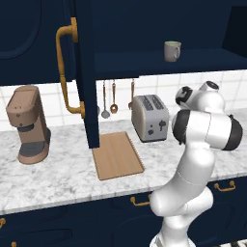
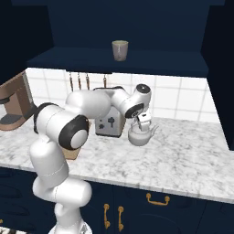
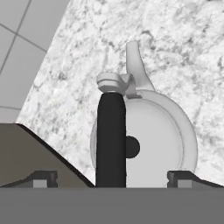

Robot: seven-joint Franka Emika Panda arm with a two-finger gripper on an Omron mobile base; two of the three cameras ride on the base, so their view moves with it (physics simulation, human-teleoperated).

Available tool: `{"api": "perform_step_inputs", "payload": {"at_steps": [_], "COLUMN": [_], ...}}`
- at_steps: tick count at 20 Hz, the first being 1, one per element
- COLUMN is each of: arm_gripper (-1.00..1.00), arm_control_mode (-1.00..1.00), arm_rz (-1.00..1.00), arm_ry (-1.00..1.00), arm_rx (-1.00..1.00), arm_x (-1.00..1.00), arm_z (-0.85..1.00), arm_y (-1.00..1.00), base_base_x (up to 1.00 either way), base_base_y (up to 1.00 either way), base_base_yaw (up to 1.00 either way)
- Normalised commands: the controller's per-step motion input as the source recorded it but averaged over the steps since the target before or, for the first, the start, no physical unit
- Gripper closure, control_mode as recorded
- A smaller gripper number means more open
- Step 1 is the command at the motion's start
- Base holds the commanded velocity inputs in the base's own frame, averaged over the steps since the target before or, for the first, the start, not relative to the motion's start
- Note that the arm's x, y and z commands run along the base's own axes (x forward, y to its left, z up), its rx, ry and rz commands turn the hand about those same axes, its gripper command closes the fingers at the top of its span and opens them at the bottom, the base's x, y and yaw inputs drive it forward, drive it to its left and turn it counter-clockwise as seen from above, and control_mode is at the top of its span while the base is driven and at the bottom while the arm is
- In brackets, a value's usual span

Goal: Pick the kettle from the counter and place it on the tray. Then pick the mug from the cabinet and place it on the tray. Then close the cabinet doors.

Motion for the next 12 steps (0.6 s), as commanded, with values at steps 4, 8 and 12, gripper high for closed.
{"api": "perform_step_inputs", "payload": {"at_steps": [4, 8, 12], "arm_gripper": [1.0, 1.0, 1.0], "arm_control_mode": [-1.0, -1.0, -1.0], "arm_rz": [0.0, 0.0, 0.0], "arm_ry": [0.02, 0.0, 0.0], "arm_rx": [0.0, 0.0, 0.0], "arm_x": [0.1, 0.0, -0.03], "arm_z": [-0.23, -0.22, -0.19], "arm_y": [-0.01, 0.0, -0.02], "base_base_x": [0.0, 0.0, 0.0], "base_base_y": [0.0, 0.0, 0.0], "base_base_yaw": [0.0, 0.0, 0.0]}}
